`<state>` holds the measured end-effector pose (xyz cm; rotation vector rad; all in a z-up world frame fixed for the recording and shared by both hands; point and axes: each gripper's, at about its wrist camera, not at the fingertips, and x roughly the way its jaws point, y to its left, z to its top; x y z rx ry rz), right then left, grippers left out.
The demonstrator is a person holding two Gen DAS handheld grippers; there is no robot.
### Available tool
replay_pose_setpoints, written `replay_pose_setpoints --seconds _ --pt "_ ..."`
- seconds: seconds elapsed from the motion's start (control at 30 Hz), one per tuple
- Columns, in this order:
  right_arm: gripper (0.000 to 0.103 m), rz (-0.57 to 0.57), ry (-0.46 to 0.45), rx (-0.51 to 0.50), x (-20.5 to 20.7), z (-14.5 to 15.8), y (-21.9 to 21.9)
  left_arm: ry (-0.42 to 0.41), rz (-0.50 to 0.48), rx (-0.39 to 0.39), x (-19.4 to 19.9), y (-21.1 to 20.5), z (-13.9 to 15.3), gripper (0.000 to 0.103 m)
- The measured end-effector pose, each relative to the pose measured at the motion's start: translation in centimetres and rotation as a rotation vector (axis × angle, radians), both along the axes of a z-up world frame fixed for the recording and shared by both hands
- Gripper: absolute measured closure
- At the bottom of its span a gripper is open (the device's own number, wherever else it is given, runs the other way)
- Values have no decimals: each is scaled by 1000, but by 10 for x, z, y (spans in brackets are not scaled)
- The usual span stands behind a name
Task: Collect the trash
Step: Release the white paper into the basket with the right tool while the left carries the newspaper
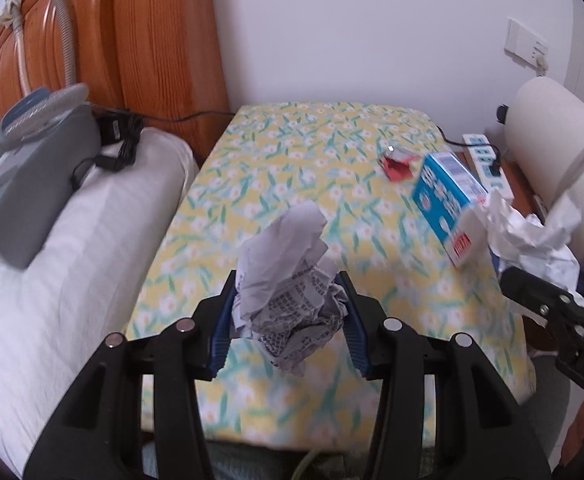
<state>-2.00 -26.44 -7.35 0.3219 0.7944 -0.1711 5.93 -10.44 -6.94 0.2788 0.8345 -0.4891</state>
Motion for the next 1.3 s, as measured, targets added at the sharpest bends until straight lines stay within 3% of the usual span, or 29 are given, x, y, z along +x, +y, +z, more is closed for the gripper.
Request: replay_pose_setpoints --seconds 0.4,0.6,0.8,0.87,0.93,1.13,1.3 --pt "62 130 70 -31 -59 -19 47 36 -22 10 -71 38 -18 56" --pt "61 303 155 61 -91 -37 61 59 -29 2 -88 60 -27 56" --pt "60 415 312 103 -114 -98 95 105 -45 12 -98 67 -43 56" --pt "55 432 347 86 -114 -113 104 118 -54 17 -101 66 -48 56" --pt "40 429 373 45 -112 -123 111 128 -63 24 -105 64 -53 56" --pt "14 383 304 -3 -114 -105 102 161 -77 34 -113 63 -64 56" --pt "10 296 202 -23 -118 -76 80 178 -87 42 -116 60 -70 56"
